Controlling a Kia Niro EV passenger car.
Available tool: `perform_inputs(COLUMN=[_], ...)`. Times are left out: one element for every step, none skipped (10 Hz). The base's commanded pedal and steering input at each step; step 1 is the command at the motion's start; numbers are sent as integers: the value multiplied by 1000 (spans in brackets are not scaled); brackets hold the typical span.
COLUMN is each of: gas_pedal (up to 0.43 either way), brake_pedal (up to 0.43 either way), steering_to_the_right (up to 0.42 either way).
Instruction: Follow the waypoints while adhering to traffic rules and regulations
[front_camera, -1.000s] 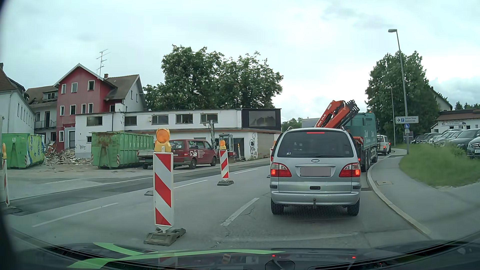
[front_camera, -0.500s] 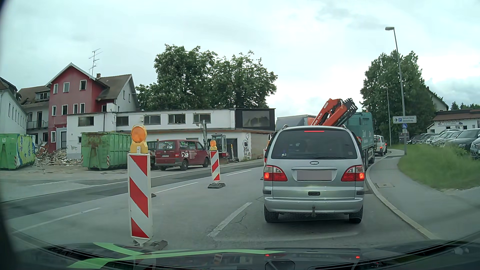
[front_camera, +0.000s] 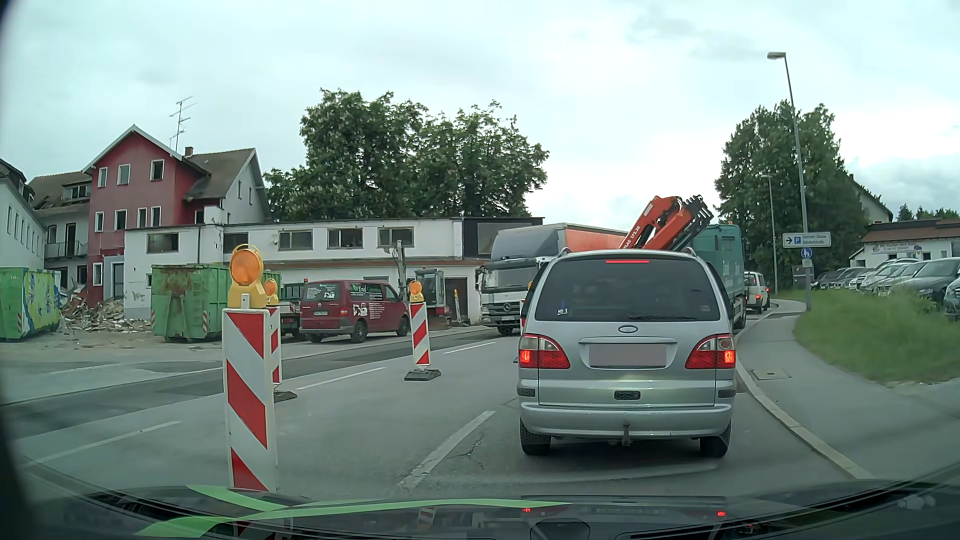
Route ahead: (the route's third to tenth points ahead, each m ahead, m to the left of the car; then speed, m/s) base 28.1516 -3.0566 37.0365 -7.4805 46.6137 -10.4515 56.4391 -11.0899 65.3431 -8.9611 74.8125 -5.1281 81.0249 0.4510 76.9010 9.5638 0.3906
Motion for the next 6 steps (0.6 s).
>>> perform_inputs(gas_pedal=[0, 0, 0, 0, 0, 0], brake_pedal=[232, 232, 232, 232, 226, 220], steering_to_the_right=[129, 128, 127, 127, 127, 126])
